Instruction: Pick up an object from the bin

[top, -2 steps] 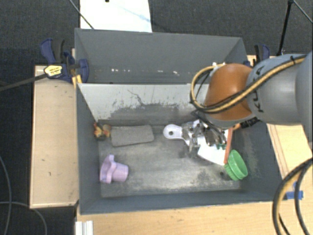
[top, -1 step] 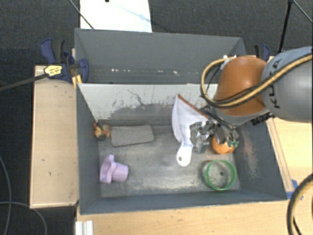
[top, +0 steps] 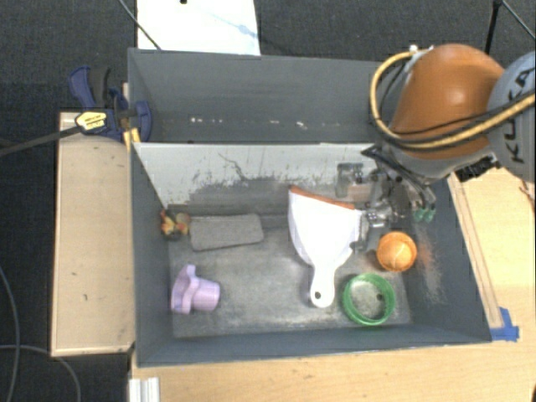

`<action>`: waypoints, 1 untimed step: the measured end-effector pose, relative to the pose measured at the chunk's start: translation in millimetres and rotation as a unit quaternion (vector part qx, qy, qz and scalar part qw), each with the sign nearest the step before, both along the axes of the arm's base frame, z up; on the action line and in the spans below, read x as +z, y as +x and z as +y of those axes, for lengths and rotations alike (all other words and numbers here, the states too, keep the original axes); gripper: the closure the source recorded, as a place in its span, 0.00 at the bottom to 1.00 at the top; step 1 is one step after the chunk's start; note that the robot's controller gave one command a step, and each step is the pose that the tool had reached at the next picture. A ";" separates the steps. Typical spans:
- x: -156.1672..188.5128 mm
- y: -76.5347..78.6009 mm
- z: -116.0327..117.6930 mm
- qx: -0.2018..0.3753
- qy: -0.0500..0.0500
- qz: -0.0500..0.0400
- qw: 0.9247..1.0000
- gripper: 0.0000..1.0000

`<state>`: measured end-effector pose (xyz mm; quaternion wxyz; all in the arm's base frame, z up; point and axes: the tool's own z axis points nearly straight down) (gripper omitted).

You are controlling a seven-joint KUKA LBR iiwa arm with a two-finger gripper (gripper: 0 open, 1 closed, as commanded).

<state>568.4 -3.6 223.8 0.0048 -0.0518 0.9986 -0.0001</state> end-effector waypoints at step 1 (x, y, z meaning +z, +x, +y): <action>-4.4 -0.7 0.1 0.000 0.000 0.003 1.000 0.00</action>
Offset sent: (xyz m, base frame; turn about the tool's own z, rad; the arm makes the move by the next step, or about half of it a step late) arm 0.0062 -0.0578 -0.0850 0.0150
